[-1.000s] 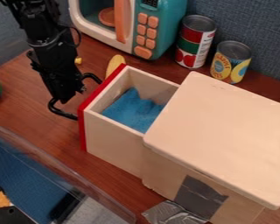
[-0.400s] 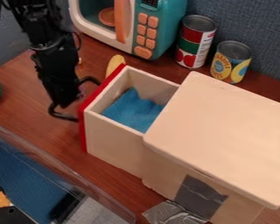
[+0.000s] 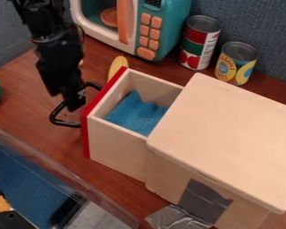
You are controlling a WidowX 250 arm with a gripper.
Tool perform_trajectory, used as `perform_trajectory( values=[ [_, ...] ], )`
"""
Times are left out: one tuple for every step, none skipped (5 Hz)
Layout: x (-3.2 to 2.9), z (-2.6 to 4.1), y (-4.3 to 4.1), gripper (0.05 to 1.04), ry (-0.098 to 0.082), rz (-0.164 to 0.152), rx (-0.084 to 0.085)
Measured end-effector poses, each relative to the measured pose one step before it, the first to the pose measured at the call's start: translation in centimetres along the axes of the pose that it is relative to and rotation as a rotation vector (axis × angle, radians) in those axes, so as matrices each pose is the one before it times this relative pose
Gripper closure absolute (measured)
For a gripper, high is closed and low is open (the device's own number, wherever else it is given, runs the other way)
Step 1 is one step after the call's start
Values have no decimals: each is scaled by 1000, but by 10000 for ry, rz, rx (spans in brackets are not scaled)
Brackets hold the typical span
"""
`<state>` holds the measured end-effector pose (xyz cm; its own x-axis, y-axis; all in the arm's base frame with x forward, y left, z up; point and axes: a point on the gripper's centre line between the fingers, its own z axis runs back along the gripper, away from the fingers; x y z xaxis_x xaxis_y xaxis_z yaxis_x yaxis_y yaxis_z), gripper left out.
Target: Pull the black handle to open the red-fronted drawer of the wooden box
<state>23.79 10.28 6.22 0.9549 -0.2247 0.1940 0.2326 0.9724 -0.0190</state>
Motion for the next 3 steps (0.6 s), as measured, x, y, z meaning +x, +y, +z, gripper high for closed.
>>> perform_trajectory(
  values=[
    [175,2166,-259,78,-412,-160,100],
    [123,3377,374,83,-462,-112,351],
    [-472,3745,378,83,-291,98,331]
  ],
)
